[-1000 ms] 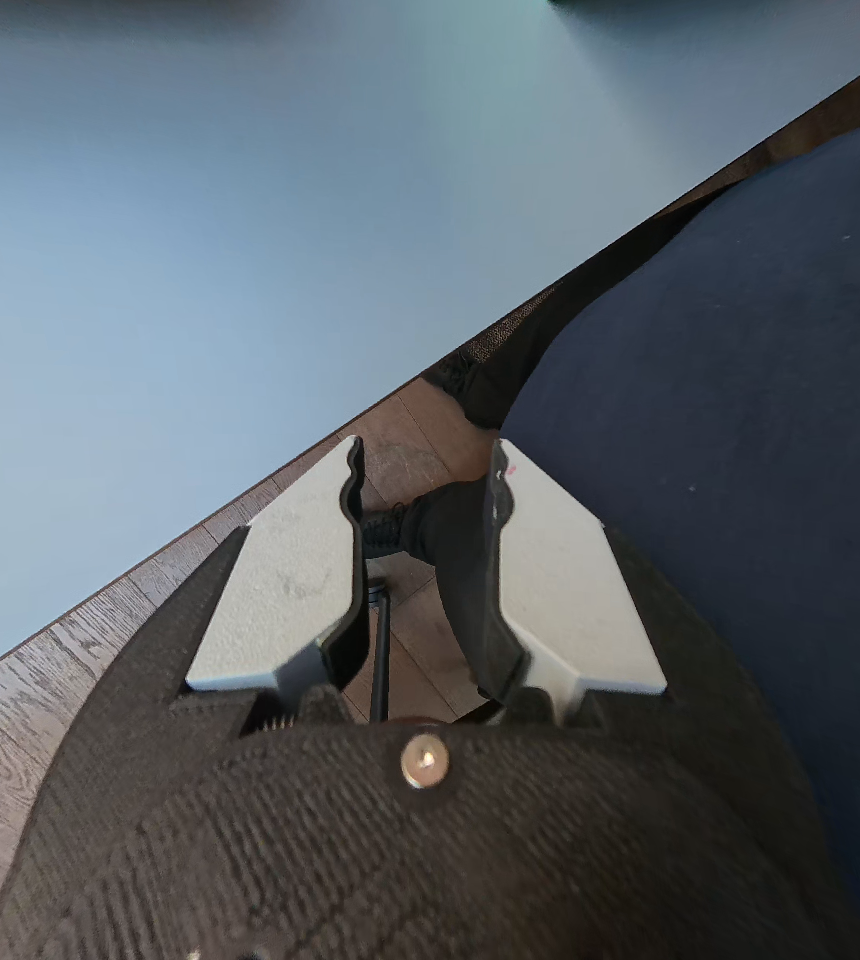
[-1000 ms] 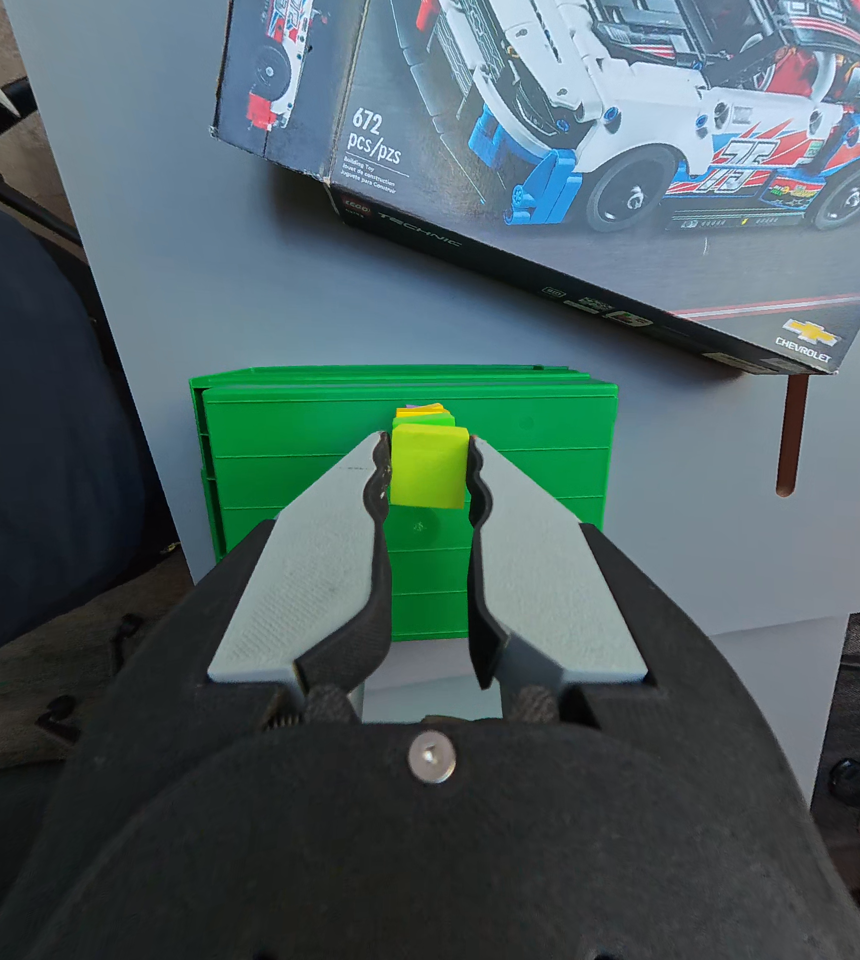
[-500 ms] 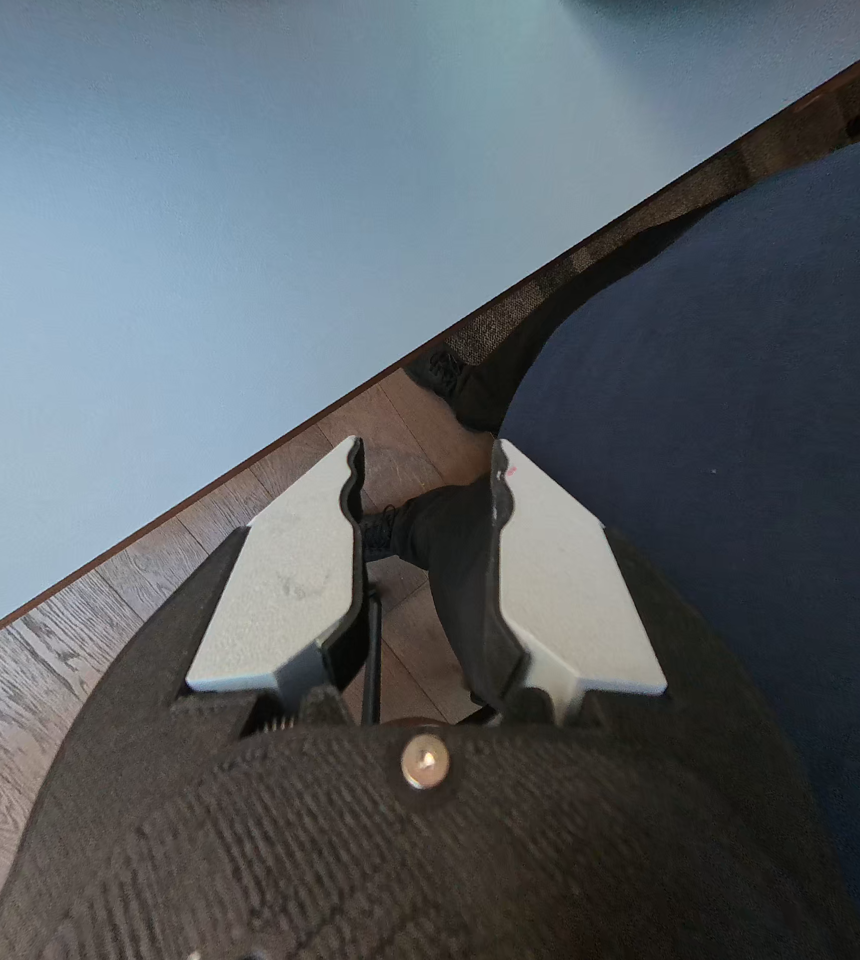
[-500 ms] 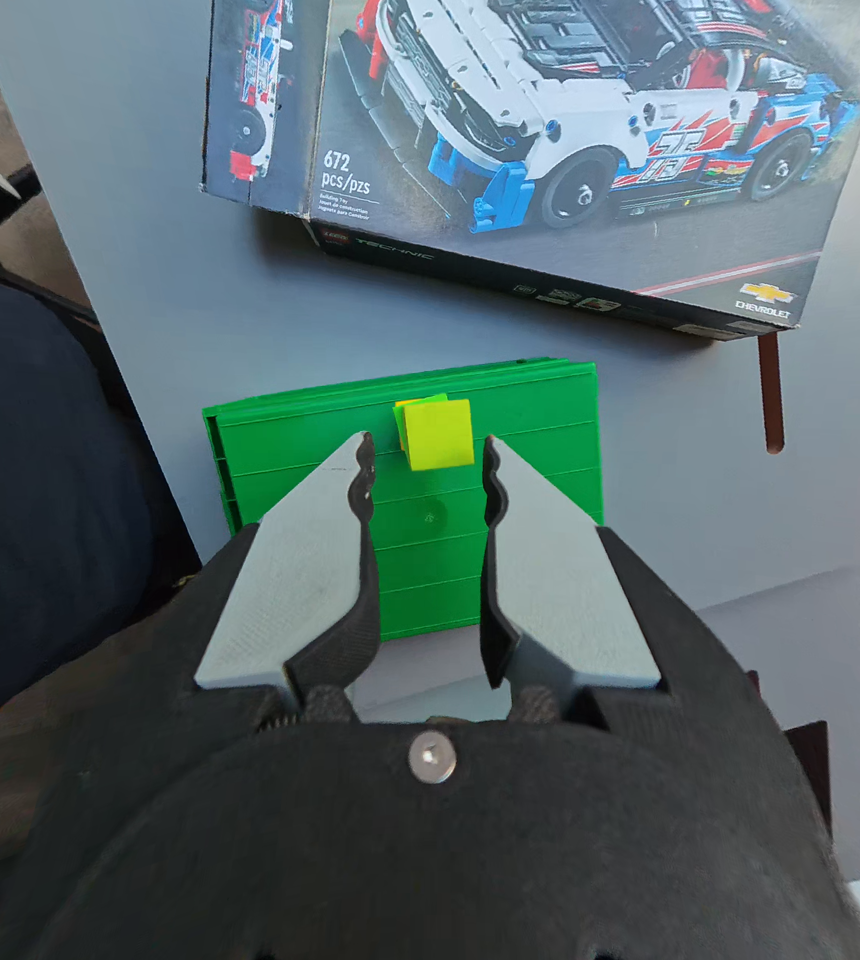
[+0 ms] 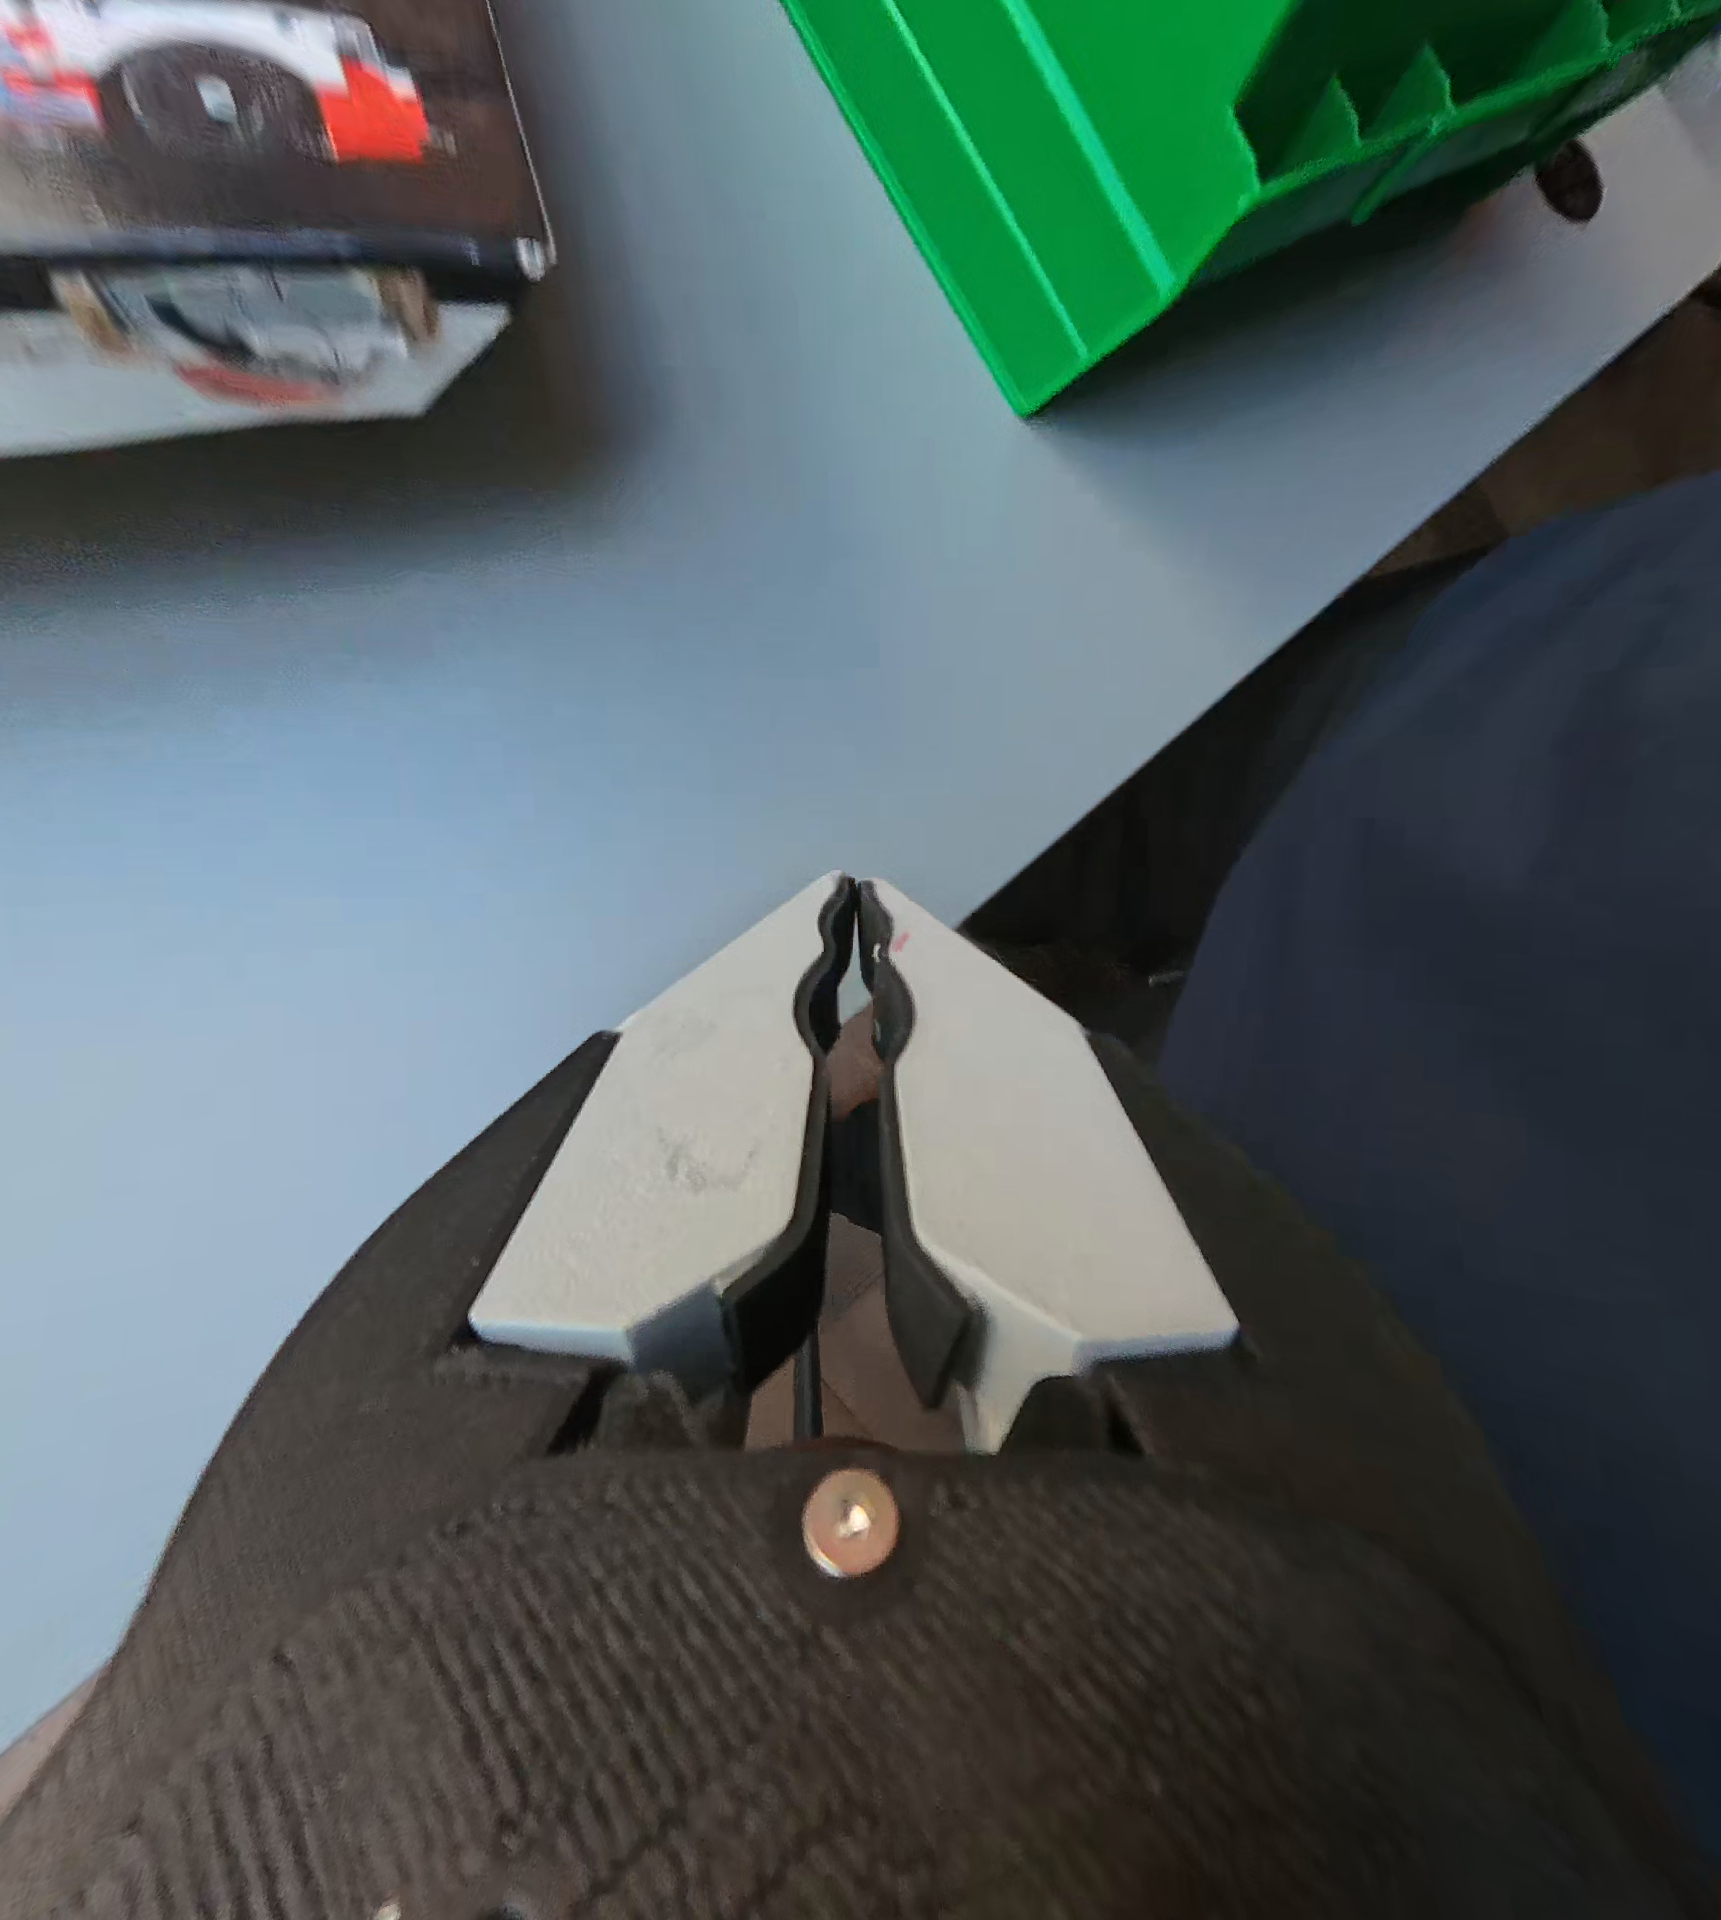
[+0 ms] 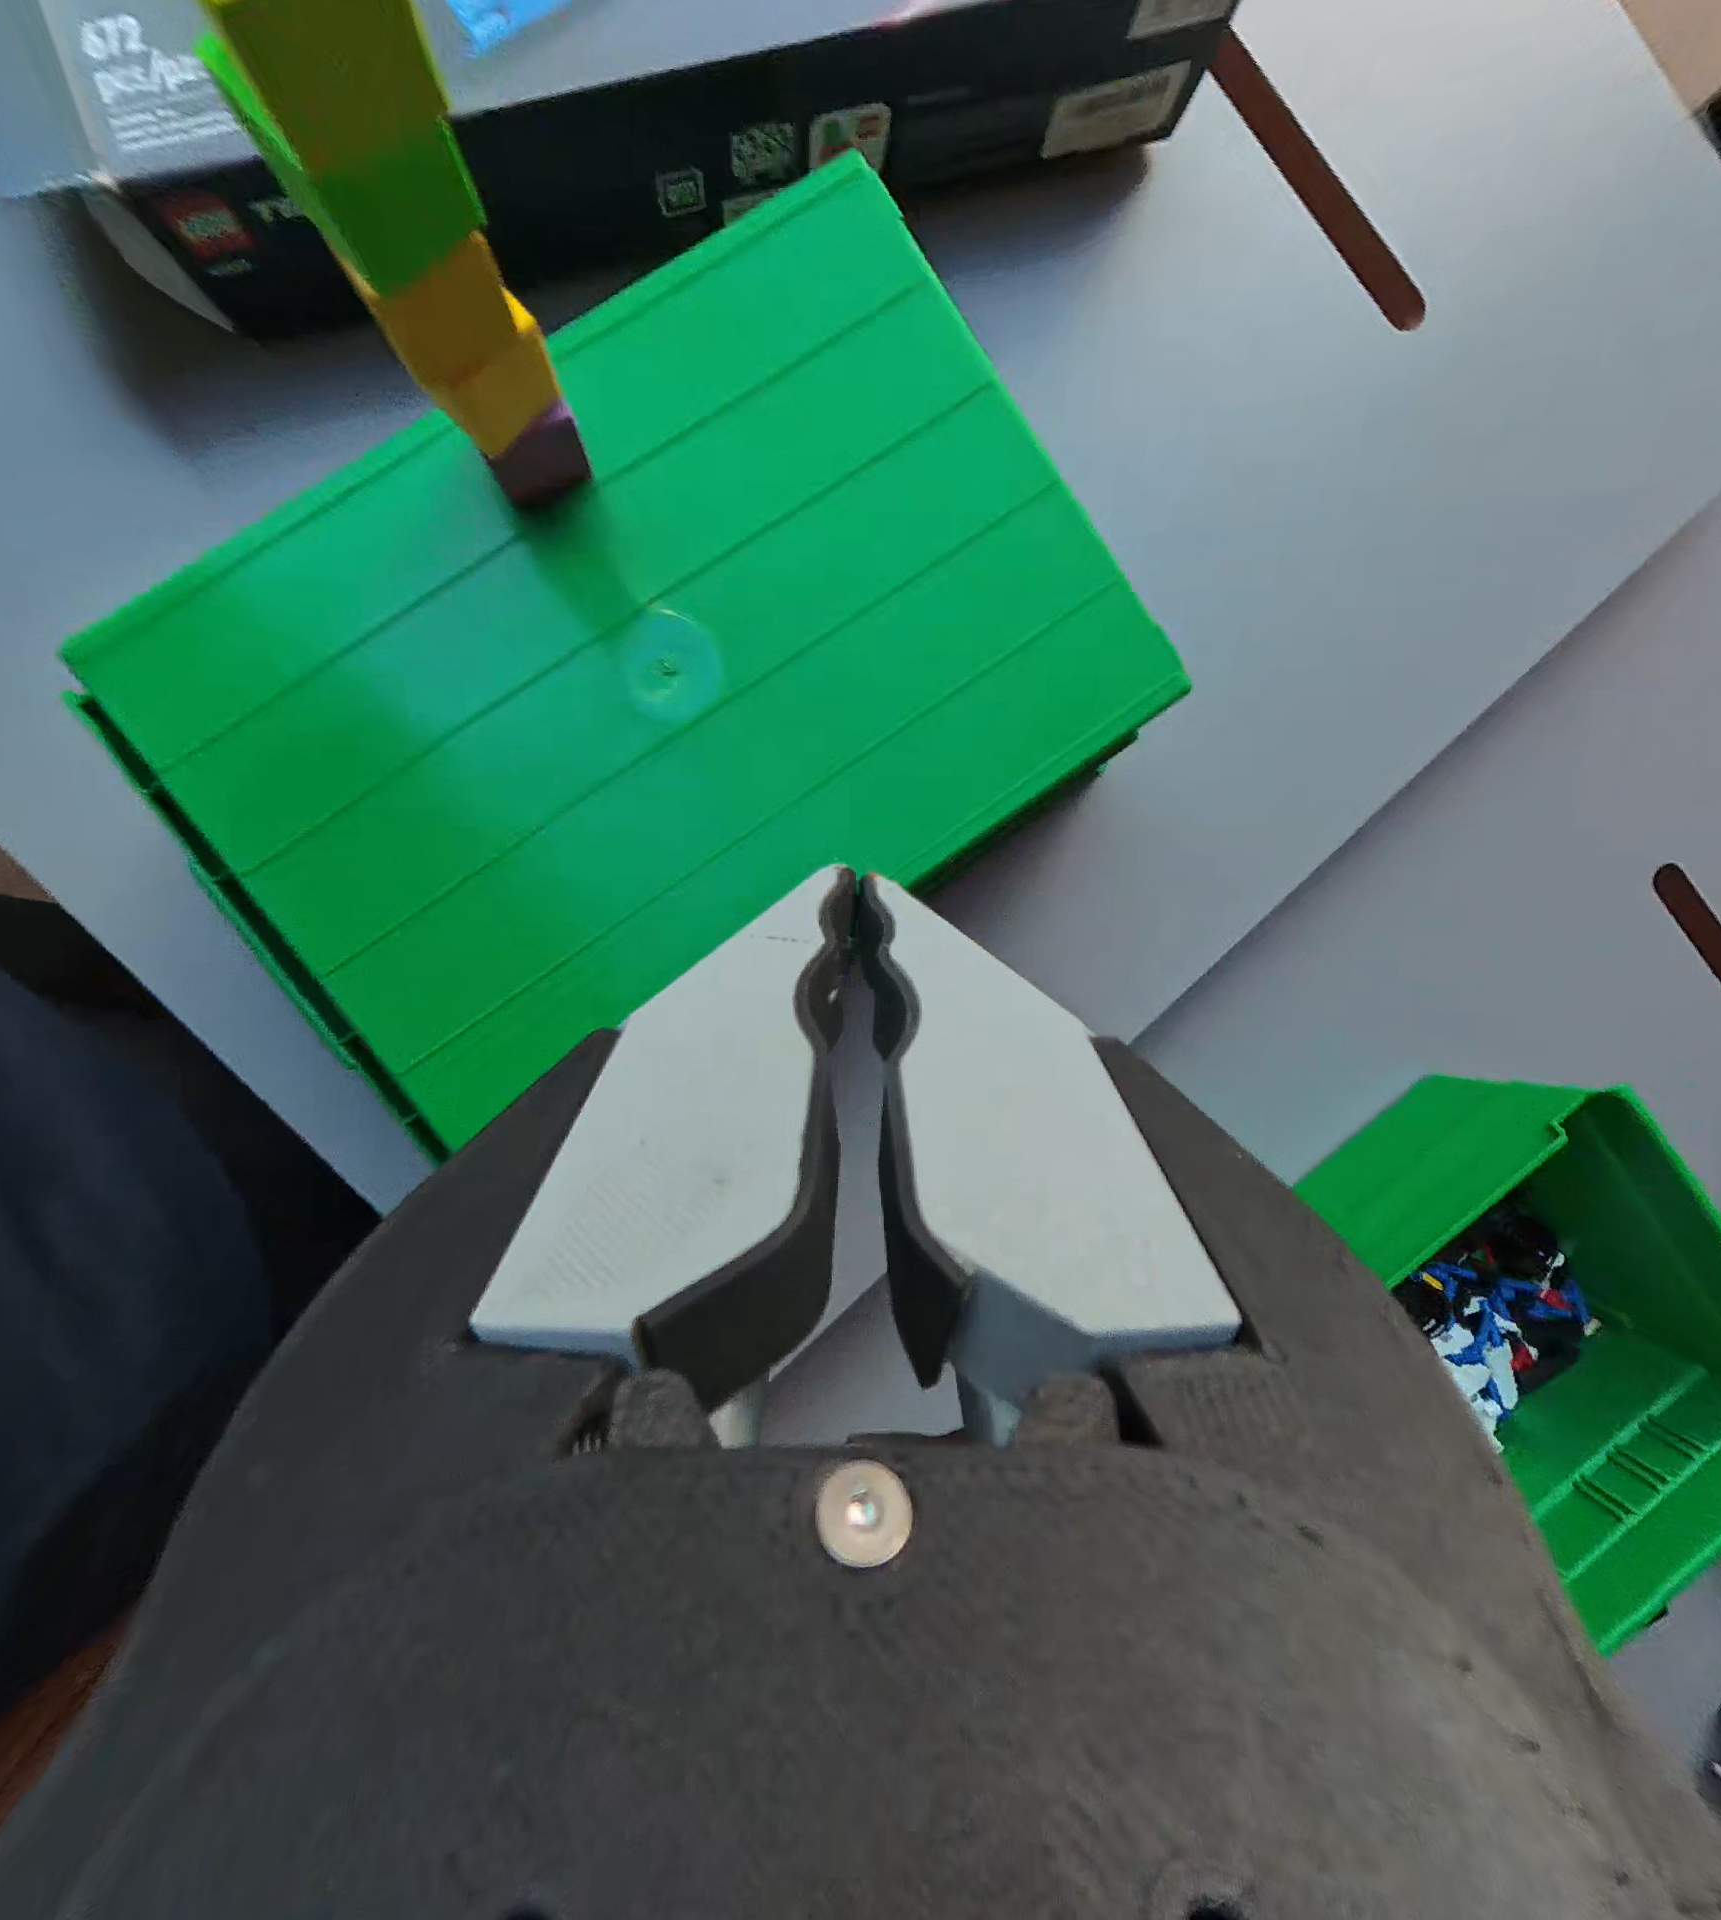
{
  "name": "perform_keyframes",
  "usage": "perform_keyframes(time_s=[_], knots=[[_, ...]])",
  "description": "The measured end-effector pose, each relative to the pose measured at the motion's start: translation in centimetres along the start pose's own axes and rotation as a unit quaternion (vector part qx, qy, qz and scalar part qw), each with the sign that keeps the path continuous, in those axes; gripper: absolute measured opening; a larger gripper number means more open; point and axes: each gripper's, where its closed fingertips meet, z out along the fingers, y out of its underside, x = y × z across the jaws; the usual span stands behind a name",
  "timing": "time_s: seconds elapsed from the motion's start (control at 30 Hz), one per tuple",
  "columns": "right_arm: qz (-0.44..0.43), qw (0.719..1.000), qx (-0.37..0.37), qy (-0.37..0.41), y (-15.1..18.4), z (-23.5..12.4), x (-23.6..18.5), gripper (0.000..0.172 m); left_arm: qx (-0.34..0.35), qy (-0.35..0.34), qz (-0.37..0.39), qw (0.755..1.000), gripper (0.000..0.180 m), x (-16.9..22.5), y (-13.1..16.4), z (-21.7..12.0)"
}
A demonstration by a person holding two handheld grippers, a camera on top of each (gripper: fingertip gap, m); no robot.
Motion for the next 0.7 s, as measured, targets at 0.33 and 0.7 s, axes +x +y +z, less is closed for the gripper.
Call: perform_keyframes(time_s=[0.33,0.7], knots=[[-0.035,0.998,0.012,-0.041,4.3,5.2,6.2,0.000,-0.040,-0.091,-0.002,0.995,0.012,0.3,-16.9,4.7],[-0.025,0.992,0.061,-0.110,3.1,6.0,5.1,0.000,-0.074,-0.110,0.061,0.989,0.020,3.4,-29.4,11.3]])
